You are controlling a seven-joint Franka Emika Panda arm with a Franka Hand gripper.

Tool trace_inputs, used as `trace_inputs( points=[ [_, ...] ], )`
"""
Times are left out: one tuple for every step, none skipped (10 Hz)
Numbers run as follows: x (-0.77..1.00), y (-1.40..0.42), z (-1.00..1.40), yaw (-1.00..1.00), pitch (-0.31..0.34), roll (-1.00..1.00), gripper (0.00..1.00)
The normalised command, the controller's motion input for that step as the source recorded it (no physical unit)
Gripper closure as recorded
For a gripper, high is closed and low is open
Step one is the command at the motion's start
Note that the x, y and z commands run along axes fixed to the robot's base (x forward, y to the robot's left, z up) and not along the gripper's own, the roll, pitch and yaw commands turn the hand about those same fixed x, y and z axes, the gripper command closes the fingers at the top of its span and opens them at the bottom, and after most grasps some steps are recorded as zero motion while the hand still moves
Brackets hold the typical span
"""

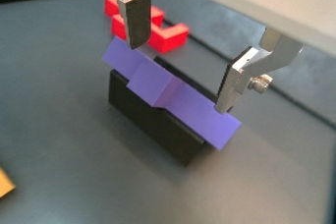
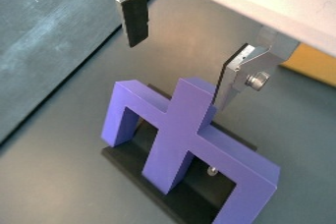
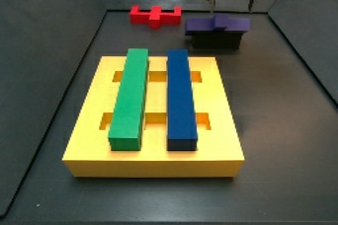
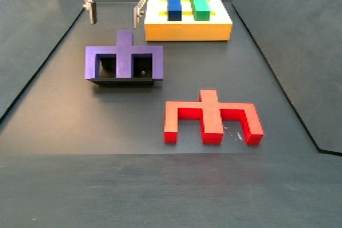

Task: Pick up the purple object. Move up. Place the purple object on the fixture. Regrasp the purple object. Move to above the board. Insert the purple object.
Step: Regrasp the purple object.

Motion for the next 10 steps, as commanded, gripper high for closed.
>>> trace_inputs(
  points=[
    [-0.02, 0.0, 0.0, 0.08, 0.023, 1.0, 0.0],
    [-0.11, 0.0, 0.0, 0.14, 0.057, 1.0, 0.0],
    [0.0, 0.0, 0.0, 0.19, 0.0, 1.0, 0.0],
    [0.0, 0.0, 0.0, 0.19, 0.0, 1.0, 0.0],
    [0.0, 0.0, 0.0, 0.22, 0.0, 1.0, 0.0],
    [0.0, -0.03, -0.04, 0.24, 0.0, 1.0, 0.0],
    [0.0, -0.06, -0.07, 0.25, 0.0, 1.0, 0.0],
    [0.0, -0.1, -0.23, 0.33, 0.0, 1.0, 0.0],
    [0.05, -0.13, -0.33, 0.34, 0.0, 0.93, 0.0],
    [0.13, -0.2, -0.4, 0.37, 0.0, 0.85, 0.0]
  ],
)
